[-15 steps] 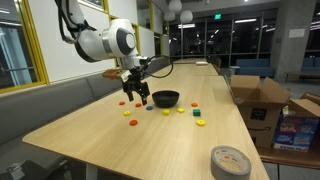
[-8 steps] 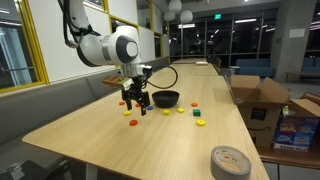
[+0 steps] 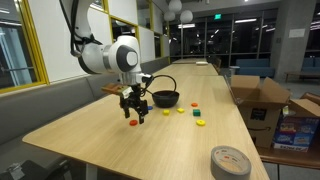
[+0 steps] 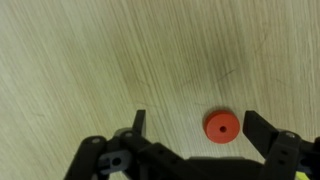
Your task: Pick up the yellow and orange object on the table and put them in the bowl
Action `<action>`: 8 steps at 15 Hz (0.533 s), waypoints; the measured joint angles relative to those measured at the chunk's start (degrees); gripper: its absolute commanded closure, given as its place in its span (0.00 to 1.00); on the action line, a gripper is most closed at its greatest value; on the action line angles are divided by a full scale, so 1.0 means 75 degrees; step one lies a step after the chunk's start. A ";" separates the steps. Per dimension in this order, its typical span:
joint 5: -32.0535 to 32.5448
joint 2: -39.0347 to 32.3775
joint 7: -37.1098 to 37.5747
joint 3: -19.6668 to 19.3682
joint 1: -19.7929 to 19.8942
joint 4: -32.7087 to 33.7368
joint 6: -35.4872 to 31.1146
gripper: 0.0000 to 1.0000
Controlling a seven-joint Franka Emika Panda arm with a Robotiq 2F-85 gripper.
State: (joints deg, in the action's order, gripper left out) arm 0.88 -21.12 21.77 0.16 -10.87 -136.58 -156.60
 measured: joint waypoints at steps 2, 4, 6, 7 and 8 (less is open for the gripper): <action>-0.0009 -0.0091 -0.0004 0.0080 -0.0001 0.0087 0.0000 0.00; -0.0027 -0.0179 -0.0012 0.0176 -0.0002 0.0192 0.0000 0.00; -0.0103 -0.0257 -0.0047 0.0287 -0.0002 0.0293 0.0000 0.00; -0.0153 -0.0300 -0.0073 0.0337 -0.0002 0.0343 0.0000 0.00; -0.0194 -0.0347 -0.0089 0.0376 -0.0002 0.0392 0.0000 0.00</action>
State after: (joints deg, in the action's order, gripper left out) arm -0.57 -23.72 21.10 2.98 -10.88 -133.64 -156.60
